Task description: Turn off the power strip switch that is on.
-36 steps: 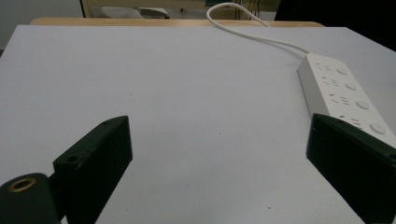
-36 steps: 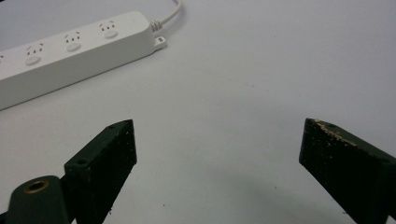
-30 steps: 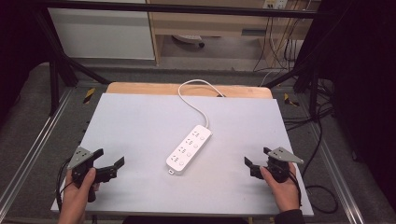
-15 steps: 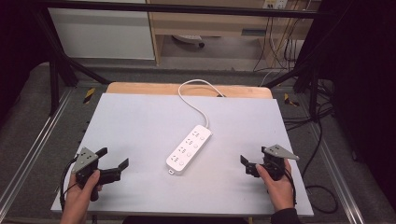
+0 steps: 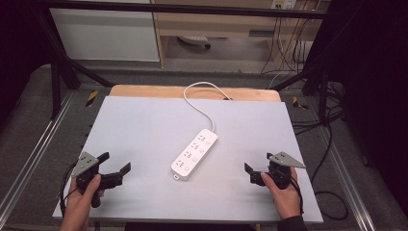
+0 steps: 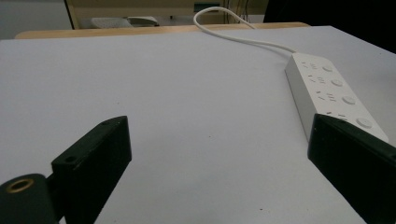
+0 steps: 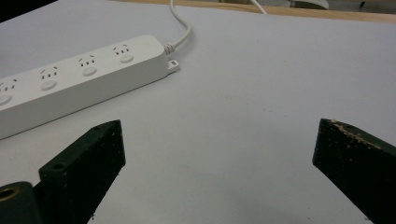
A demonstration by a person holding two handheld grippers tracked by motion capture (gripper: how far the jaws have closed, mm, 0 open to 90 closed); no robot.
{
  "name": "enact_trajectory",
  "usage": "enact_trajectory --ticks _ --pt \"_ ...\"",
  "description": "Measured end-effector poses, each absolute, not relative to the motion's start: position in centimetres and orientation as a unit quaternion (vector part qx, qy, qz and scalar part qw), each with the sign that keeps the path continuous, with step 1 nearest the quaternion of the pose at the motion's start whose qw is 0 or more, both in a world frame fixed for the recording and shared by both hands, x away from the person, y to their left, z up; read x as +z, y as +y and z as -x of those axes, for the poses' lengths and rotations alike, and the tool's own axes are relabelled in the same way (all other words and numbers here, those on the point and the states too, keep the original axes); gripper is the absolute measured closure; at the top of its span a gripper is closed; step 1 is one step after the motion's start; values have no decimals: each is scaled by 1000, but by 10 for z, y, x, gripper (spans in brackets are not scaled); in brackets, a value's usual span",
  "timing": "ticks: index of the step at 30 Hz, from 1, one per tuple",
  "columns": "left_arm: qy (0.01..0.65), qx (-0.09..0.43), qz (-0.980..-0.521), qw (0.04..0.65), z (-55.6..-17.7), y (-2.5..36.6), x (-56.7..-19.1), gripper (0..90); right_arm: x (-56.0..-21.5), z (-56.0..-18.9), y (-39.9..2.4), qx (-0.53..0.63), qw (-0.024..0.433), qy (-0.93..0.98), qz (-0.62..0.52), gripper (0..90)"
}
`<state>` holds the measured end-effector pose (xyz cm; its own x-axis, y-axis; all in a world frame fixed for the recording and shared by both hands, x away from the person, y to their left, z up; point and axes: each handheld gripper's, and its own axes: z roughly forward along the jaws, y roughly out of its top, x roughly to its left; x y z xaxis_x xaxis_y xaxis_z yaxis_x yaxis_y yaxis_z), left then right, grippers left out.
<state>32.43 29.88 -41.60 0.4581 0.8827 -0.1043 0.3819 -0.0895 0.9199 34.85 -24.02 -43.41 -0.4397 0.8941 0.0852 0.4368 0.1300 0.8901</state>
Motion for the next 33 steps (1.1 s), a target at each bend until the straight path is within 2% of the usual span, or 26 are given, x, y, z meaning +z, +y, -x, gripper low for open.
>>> enact_trajectory --ticks 19,33 --pt "454 245 -697 498 -326 297 -415 65 -428 -342 -217 481 229 725 -437 31" --pt "459 244 -700 490 -326 298 -417 67 -418 -351 -199 504 222 724 -416 31"
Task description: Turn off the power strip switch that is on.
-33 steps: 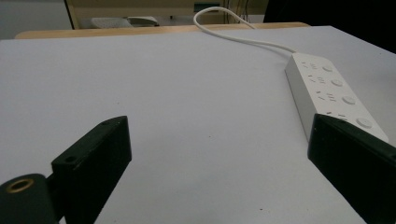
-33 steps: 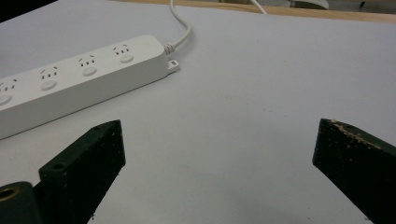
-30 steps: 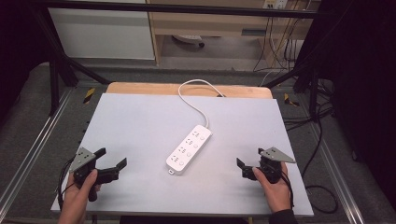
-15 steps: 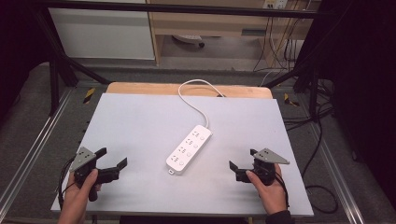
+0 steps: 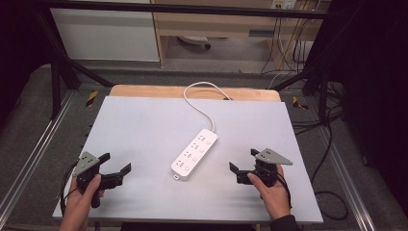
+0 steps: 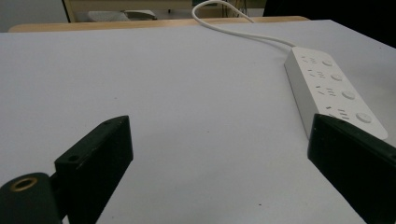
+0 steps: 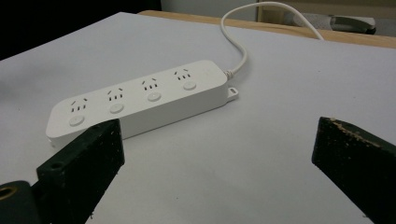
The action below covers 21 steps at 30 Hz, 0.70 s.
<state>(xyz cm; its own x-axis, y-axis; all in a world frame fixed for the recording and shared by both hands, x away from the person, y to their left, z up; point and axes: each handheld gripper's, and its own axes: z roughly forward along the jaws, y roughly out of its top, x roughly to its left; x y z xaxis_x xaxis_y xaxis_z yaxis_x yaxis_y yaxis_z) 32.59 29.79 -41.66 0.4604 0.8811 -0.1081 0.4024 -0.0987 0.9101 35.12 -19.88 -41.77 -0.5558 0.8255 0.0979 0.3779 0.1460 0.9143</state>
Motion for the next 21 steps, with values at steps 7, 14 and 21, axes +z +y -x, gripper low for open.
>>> enact_trajectory --ticks 7,14,21 --pt "461 244 -703 484 -329 297 -418 68 -407 -362 -192 520 216 718 -409 34" --pt "463 245 -703 481 -328 298 -419 73 -405 -378 -182 522 213 714 -415 39" --pt "461 246 -702 483 -328 297 -417 70 -408 -387 -172 521 212 721 -405 118"
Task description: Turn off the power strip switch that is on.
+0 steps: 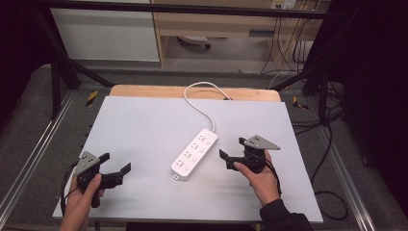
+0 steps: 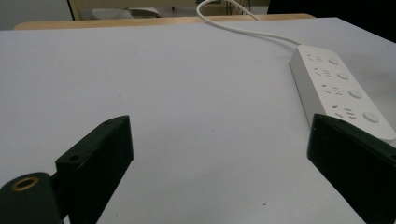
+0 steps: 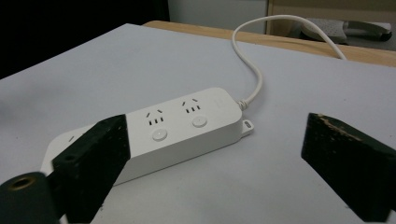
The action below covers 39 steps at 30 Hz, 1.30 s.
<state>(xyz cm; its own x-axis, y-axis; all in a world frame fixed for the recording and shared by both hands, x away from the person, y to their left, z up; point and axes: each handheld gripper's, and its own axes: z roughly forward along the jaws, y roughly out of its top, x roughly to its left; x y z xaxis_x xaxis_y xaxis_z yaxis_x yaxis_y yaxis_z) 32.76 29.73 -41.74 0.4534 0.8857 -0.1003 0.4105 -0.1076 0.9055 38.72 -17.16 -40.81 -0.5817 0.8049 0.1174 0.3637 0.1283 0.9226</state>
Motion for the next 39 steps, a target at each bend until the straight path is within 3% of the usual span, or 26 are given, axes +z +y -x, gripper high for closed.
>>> enact_trajectory --ticks 9,11,20,33,39 --pt "467 243 -707 473 -328 297 -420 68 -413 -391 -155 531 185 722 -403 374" --pt "472 249 -700 474 -326 300 -420 69 -415 -390 -152 534 180 725 -396 468" --pt "473 241 -698 481 -329 303 -420 73 -417 -396 -143 536 186 728 -384 684" --pt "465 241 -708 474 -327 296 -421 71 -419 -417 -115 521 200 751 -352 876" --pt "460 240 -711 474 -327 293 -421 72 -423 -422 -109 520 201 752 -351 900"
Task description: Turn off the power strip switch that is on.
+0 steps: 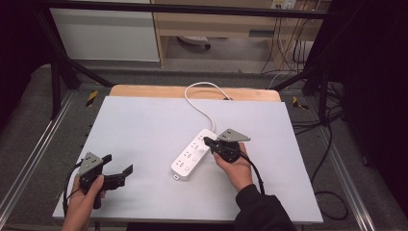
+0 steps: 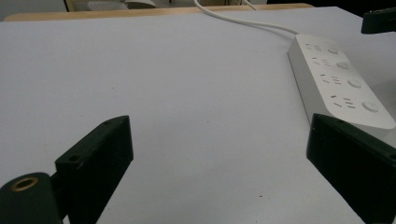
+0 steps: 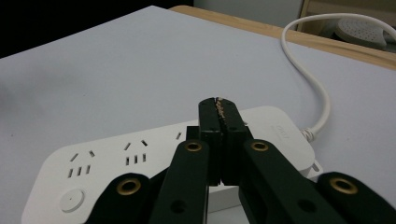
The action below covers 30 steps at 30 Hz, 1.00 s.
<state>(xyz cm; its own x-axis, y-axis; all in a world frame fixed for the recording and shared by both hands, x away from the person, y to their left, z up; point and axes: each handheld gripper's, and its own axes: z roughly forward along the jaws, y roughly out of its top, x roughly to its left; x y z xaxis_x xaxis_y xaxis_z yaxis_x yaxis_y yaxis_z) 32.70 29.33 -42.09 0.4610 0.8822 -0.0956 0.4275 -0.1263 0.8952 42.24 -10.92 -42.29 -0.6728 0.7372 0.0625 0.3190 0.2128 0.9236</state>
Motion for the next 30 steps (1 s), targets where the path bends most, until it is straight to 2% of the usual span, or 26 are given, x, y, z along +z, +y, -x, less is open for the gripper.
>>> enact_trajectory --ticks 30 --pt "462 237 -712 474 -326 293 -421 71 -432 -429 -105 502 196 757 -369 900"
